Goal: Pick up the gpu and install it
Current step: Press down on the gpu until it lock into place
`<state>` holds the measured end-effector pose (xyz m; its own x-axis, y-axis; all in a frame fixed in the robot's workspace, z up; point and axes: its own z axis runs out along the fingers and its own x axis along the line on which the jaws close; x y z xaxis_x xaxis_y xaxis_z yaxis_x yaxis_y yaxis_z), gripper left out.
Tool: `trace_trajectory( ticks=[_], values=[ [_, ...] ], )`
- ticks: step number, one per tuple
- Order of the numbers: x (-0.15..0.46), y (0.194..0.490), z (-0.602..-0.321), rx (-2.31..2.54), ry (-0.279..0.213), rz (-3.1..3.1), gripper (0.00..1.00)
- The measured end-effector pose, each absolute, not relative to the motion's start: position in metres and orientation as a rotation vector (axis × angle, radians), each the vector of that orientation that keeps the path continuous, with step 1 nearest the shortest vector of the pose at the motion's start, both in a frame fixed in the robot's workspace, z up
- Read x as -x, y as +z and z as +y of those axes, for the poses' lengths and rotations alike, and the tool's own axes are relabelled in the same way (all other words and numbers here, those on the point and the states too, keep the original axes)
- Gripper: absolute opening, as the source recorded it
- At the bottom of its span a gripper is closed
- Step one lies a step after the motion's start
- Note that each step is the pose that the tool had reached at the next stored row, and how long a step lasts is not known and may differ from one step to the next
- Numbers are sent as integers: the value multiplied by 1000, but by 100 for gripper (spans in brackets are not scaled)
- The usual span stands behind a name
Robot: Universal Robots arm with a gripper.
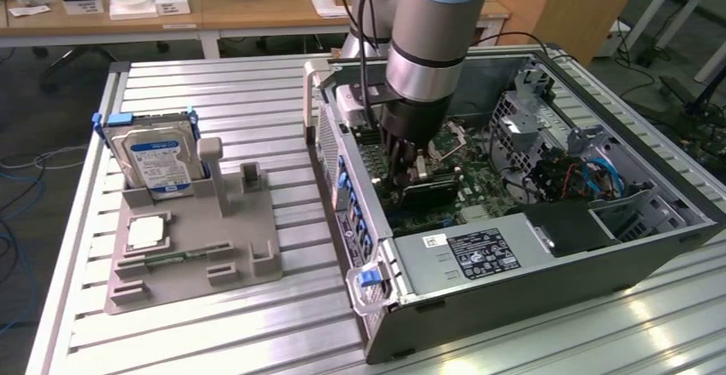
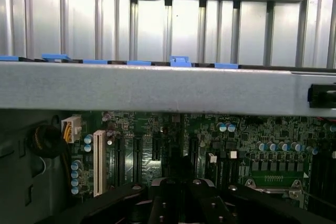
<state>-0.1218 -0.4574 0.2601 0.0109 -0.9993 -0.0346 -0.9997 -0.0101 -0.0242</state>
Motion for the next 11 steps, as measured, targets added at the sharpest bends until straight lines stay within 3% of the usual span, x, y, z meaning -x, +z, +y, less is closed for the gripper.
trace_trajectory(
  ticks=[11],
  values=[
    [122,267,-457,2202,12,2179,11]
  ],
)
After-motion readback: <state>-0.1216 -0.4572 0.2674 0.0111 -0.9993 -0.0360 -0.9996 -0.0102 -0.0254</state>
